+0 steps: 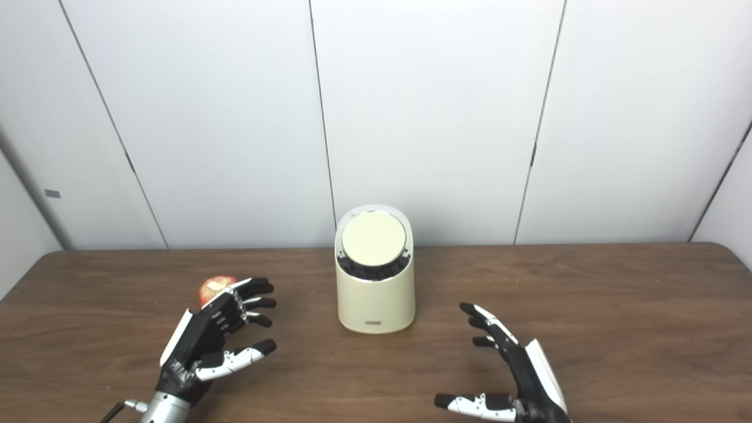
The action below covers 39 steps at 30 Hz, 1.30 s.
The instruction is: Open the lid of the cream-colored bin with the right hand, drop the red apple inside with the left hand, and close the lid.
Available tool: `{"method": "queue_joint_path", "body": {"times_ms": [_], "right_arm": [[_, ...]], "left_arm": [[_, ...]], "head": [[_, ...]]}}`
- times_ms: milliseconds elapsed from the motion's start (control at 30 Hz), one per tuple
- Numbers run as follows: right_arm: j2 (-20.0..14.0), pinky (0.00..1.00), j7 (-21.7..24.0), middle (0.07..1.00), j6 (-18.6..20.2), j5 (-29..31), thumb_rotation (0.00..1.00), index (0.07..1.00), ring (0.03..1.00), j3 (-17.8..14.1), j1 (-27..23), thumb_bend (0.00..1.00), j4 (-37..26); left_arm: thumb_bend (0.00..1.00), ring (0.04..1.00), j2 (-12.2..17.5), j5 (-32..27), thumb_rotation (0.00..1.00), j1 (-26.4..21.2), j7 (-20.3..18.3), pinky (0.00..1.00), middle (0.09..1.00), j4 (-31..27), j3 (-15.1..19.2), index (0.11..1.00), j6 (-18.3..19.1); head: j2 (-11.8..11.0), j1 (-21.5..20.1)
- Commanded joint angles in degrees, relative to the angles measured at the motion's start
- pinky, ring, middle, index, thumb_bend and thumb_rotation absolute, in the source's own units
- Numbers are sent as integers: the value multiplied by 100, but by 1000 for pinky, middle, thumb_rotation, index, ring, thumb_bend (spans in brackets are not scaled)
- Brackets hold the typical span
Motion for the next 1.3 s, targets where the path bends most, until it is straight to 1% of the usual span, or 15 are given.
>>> {"method": "queue_joint_path", "body": {"times_ms": [0,133,300,467,533,600,667,733,800,900,967,1067,1133,1200,1267], "right_arm": [[2,737,-44,884,-206,58,127,848,853,-6,-121,755,-101],[13,755,-41,886,-161,49,132,848,862,-5,-112,756,-139],[19,745,-44,883,-178,72,132,845,861,-10,-112,757,-125],[8,750,-47,885,-195,79,129,846,864,-18,-118,754,-104],[30,732,-36,885,-161,153,163,848,852,-39,-148,746,-104],[90,704,-22,887,-68,258,234,851,834,-56,-207,742,-167],[197,696,-50,887,-13,350,292,861,821,-72,-383,739,-203],[247,697,-30,886,56,375,313,871,817,-62,-583,738,-233],[253,686,25,899,182,311,324,892,824,-31,-803,735,-285],[228,681,65,905,561,-33,353,917,828,37,-1201,742,-394],[224,712,104,912,897,-172,387,939,844,43,-1550,771,-387],[222,739,154,916,1291,-233,421,955,860,27,-1909,803,-355],[200,764,251,914,1692,-197,451,958,876,-6,-2189,834,-364],[148,770,330,924,1990,-175,450,967,892,-26,-2428,843,-350],[74,777,378,924,2143,-184,430,971,901,-30,-2668,847,-269]], "left_arm": [[689,733,-35,-29,22,145,21,603,800,234,-40,805,-154],[693,740,-39,-75,24,142,5,604,801,244,-37,802,-142],[697,737,-31,-36,38,145,26,597,802,242,-34,803,-146],[684,734,-45,-18,17,148,37,595,802,227,-46,802,-146],[683,735,-61,-21,6,131,38,595,802,247,-53,803,-147],[682,735,-70,-8,5,113,47,596,802,283,-57,802,-165],[679,734,-75,-10,1,81,36,597,801,376,-60,802,-208],[676,735,-81,-9,0,57,25,597,802,440,-65,801,-249],[671,742,-88,-4,0,44,12,599,808,471,-71,803,-283],[673,746,-97,-18,0,41,13,615,810,503,-70,805,-277],[681,744,-117,-31,1,34,26,614,808,509,-67,805,-257],[686,744,-127,-25,3,18,32,613,806,544,-64,804,-275],[678,741,-125,8,0,9,47,610,807,568,-65,806,-304],[684,738,-132,-14,0,9,50,608,803,572,-60,803,-295],[677,737,-133,8,0,3,58,608,800,579,-61,802,-307]], "head": [[4,6],[4,6],[4,6],[-32,27],[-47,50],[-57,46],[-110,19],[-130,13],[-152,4],[-179,-31],[-193,-41],[-204,-53],[-204,-53],[-204,-53],[-205,-77]]}}
